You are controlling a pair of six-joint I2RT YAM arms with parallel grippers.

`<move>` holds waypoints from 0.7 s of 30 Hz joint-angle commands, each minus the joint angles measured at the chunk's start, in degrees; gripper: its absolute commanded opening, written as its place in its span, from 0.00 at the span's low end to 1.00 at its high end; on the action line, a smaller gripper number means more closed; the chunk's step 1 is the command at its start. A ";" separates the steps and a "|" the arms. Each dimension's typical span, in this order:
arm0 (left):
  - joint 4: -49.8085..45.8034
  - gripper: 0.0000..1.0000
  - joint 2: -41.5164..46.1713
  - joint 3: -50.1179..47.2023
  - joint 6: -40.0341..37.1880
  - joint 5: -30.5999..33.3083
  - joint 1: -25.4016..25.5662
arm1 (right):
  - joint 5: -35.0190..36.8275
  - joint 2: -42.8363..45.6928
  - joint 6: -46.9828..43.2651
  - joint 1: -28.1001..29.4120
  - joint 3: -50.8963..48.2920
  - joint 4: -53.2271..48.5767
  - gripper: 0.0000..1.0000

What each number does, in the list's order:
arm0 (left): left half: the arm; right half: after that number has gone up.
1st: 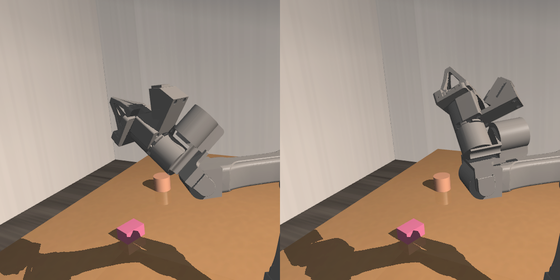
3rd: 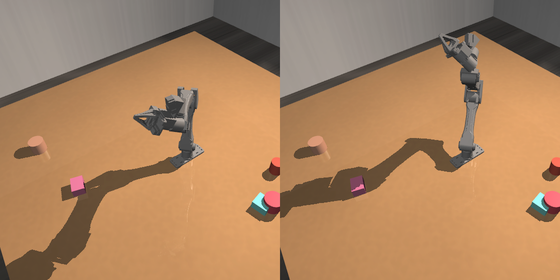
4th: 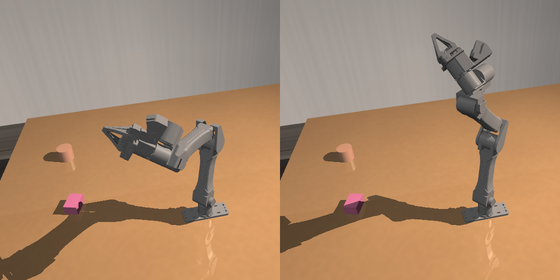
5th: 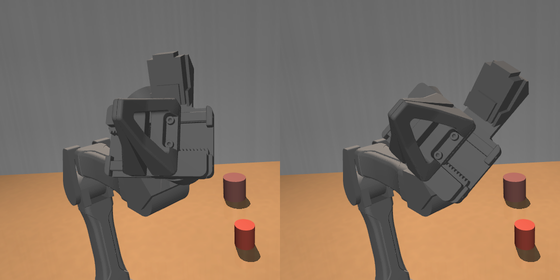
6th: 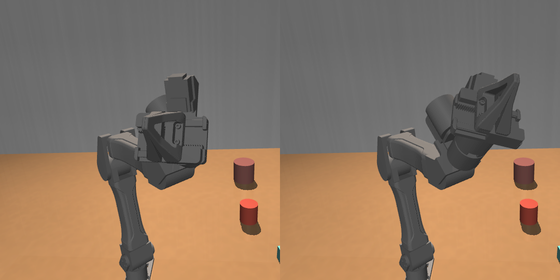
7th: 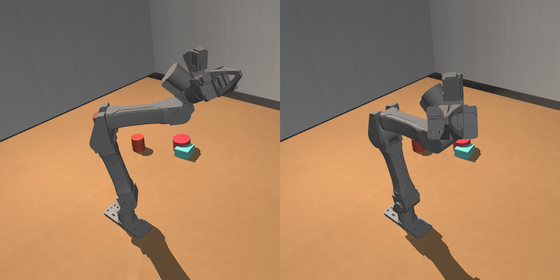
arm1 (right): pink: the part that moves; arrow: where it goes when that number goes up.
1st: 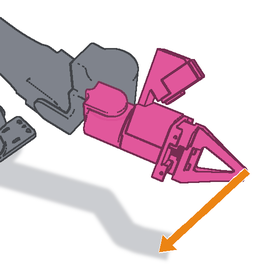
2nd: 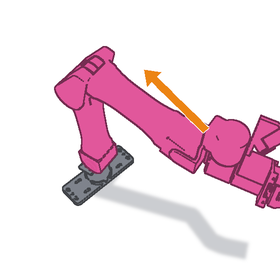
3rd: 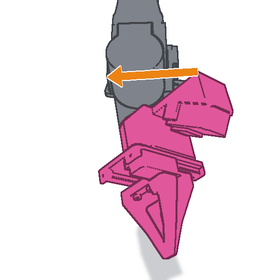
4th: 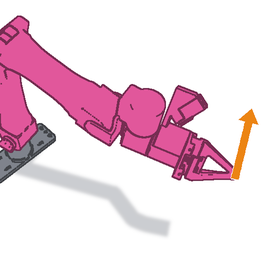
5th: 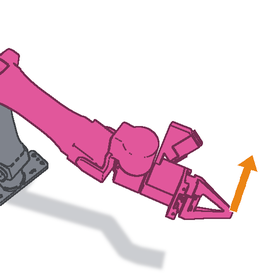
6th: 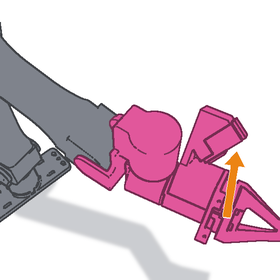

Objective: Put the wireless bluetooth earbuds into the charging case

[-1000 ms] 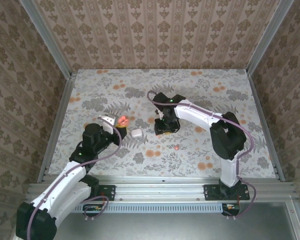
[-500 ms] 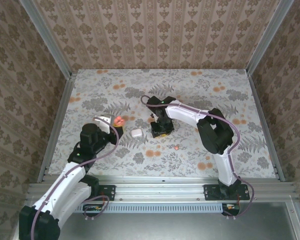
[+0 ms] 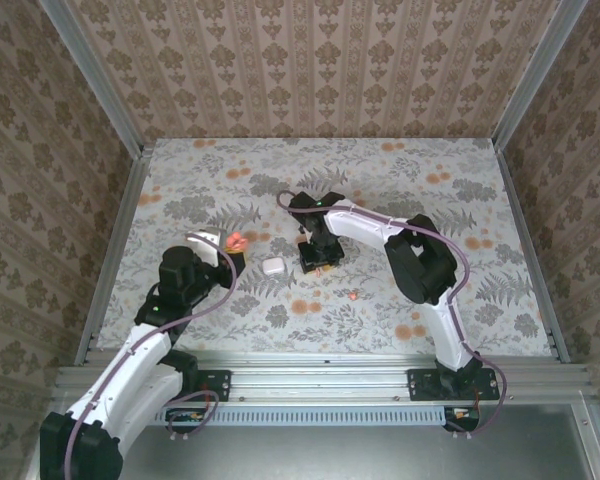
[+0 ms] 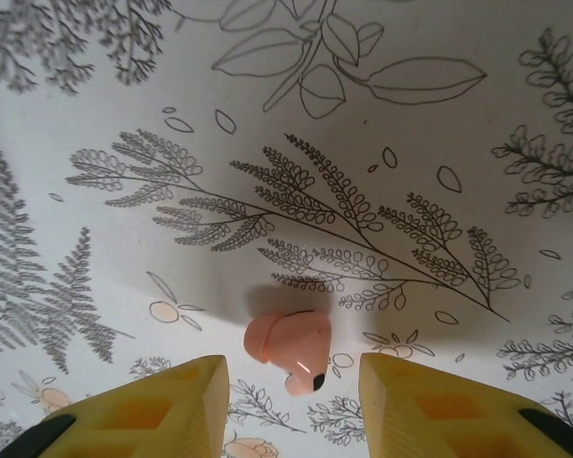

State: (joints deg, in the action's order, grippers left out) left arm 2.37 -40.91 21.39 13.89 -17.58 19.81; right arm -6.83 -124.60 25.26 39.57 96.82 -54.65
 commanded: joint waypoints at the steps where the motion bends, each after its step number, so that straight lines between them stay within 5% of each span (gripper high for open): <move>1: -0.56 0.04 0.39 -0.27 0.88 -1.05 -0.54 | 0.90 -1.44 -1.09 0.45 1.82 -1.95 0.41; 21: -1.19 0.04 0.56 -0.25 1.40 -1.66 -1.09 | 2.54 -3.67 -1.53 0.57 1.54 1.69 0.33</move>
State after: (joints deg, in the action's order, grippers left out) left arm 1.91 -40.86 21.39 14.41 -18.20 19.33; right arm -6.00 -126.08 24.18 39.81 97.43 -54.92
